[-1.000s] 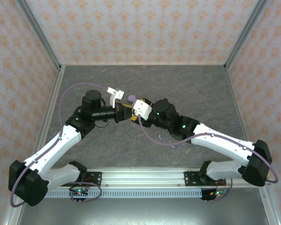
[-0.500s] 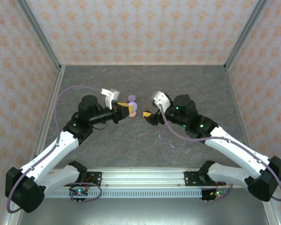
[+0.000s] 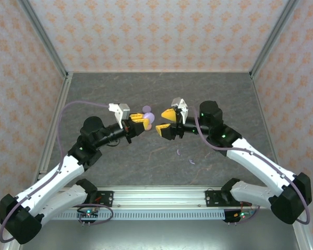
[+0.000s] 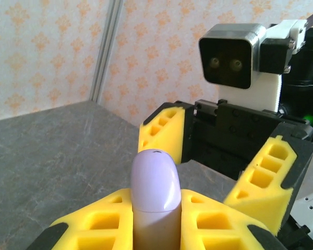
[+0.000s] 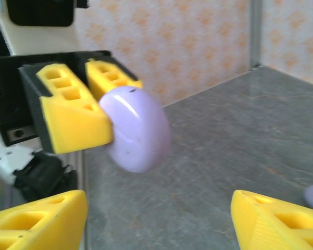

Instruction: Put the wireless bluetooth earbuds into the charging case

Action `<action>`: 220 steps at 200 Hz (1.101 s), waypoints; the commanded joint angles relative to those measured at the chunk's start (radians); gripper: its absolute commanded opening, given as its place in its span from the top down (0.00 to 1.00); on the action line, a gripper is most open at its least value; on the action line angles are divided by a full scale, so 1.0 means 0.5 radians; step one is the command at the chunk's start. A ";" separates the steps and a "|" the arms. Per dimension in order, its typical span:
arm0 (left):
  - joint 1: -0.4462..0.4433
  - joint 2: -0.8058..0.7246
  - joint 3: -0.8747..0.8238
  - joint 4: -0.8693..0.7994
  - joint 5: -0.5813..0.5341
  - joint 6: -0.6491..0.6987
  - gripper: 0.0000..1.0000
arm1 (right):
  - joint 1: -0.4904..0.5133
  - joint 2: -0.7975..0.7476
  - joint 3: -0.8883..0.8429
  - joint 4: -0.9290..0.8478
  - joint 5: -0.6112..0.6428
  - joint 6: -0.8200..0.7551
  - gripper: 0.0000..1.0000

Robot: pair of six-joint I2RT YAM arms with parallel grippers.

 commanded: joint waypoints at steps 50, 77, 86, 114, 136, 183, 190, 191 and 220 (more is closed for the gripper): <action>-0.036 -0.102 -0.002 0.073 0.187 0.172 0.98 | -0.040 0.186 0.415 -0.354 -0.598 -0.326 0.39; -0.041 -0.100 0.004 0.062 0.198 0.185 0.99 | -0.039 0.296 0.513 -0.435 -0.656 -0.353 0.44; -0.042 -0.097 0.007 0.062 0.198 0.187 0.99 | -0.040 0.326 0.538 -0.458 -0.677 -0.358 0.46; -0.046 -0.085 0.016 0.053 0.202 0.196 0.99 | -0.037 0.368 0.584 -0.486 -0.695 -0.356 0.58; -0.045 -0.076 0.016 0.042 0.198 0.201 0.99 | -0.040 0.367 0.596 -0.502 -0.680 -0.366 0.70; -0.048 -0.073 0.017 0.016 0.180 0.210 0.96 | -0.039 0.315 0.593 -0.545 -0.611 -0.408 0.83; -0.048 -0.073 0.017 0.010 0.177 0.210 0.92 | -0.040 0.306 0.590 -0.542 -0.600 -0.408 0.83; -0.048 -0.073 0.017 0.010 0.177 0.210 0.91 | -0.040 0.307 0.588 -0.541 -0.598 -0.408 0.83; -0.048 -0.074 0.013 -0.010 0.177 0.210 0.72 | -0.040 0.277 0.577 -0.537 -0.560 -0.408 0.83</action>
